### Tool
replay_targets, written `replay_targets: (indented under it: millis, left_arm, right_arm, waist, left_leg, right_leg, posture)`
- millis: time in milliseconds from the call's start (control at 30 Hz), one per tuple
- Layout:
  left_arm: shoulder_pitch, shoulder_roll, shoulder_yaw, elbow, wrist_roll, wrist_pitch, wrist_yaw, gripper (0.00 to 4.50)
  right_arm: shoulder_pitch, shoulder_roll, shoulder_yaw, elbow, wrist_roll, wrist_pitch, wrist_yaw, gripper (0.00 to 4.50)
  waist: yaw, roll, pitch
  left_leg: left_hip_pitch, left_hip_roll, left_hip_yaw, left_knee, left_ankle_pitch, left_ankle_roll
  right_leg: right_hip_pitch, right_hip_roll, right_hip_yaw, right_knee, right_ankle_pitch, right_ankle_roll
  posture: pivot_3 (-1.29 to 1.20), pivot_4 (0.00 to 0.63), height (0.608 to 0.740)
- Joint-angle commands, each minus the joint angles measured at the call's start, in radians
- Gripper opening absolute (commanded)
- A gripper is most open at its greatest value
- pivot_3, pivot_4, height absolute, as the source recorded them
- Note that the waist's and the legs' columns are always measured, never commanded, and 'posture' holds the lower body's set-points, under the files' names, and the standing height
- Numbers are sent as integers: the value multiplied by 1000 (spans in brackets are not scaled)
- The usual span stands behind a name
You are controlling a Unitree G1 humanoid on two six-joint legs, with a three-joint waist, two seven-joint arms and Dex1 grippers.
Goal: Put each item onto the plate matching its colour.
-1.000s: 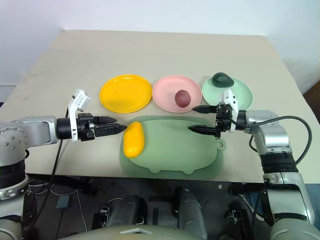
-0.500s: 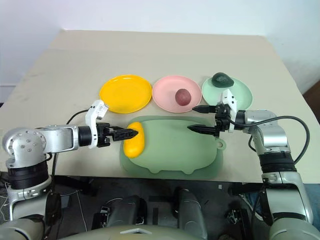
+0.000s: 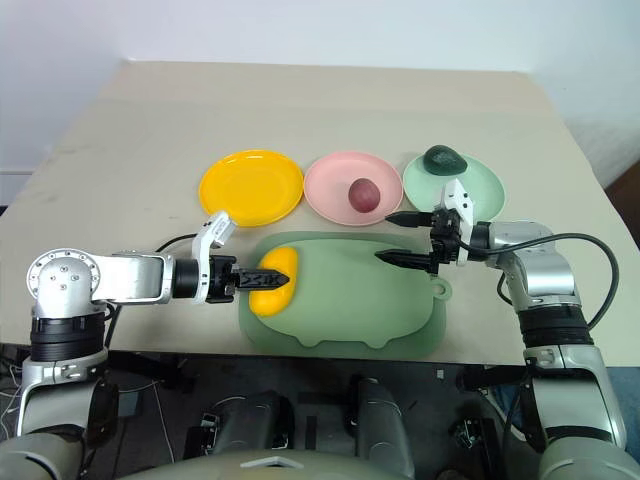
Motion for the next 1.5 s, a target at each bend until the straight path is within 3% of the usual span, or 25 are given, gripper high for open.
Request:
replay_targets:
  millis: [33,100,167,400,533,667,733,1100,1500]
  left_arm:
    - [-8,70,-57,-12,-73,-20,32,3140]
    - [-16,99,-99,-25,-124,-44,27,3140]
    - [-33,118,-117,-77,-62,-62,-5,3140]
    - [-58,158,-39,-197,3,-199,-321,3140]
    - [-90,226,-39,-184,201,-307,-472,3140]
    - [-100,290,-126,-132,561,-551,-605,3140]
    - [-73,266,-157,-97,760,-771,-629,3140]
    - [-166,16,-82,215,991,-1046,-642,3140]
    - [-290,-96,-44,582,1195,-1227,-569,3140]
  right_arm:
    - [-24,-3,-20,-18,5,0,-5,4500]
    - [-25,-5,-19,-18,6,2,-4,4500]
    - [-24,-5,-16,-17,2,1,-3,4500]
    - [-26,1,-13,-10,2,9,4,4500]
    - [-34,5,-13,0,-1,6,2,4500]
    - [-45,7,-15,15,-5,0,0,4500]
    - [-48,7,-15,18,-5,4,0,4500]
    - [-54,11,-17,1,1,27,-10,4500]
    - [-37,8,-18,-36,6,47,-24,4500]
  waist:
    - [0,0,0]
    - [0,0,0]
    - [0,0,0]
    - [0,0,0]
    - [-1,1,0]
    - [0,1,0]
    - [1,1,1]
    - [1,1,1]
    - [1,1,1]
  left_leg:
    - [1,0,0,0,0,0]
    - [2,0,1,-1,0,0]
    - [3,0,1,-1,0,0]
    - [3,-2,2,-1,0,-1]
    - [4,-2,4,-2,0,-1]
    - [4,-2,5,-2,0,-1]
    - [4,-2,5,-2,0,-1]
    - [1,-1,4,-2,0,0]
    - [0,-1,4,-2,0,0]
  right_leg:
    - [0,0,0,0,0,0]
    - [1,0,0,0,0,0]
    - [2,0,0,0,0,0]
    - [2,0,0,-2,0,0]
    - [2,1,0,-2,-1,-1]
    - [2,1,0,-2,-1,-1]
    - [2,1,0,-2,-1,-1]
    - [1,1,-1,-2,-1,-1]
    - [1,0,-3,-1,-1,-1]
  posture:
    - [0,150,740]
    - [0,150,740]
    - [0,150,740]
    - [0,150,740]
    - [0,150,740]
    - [0,150,740]
    - [0,150,740]
    - [0,150,740]
    - [0,150,740]
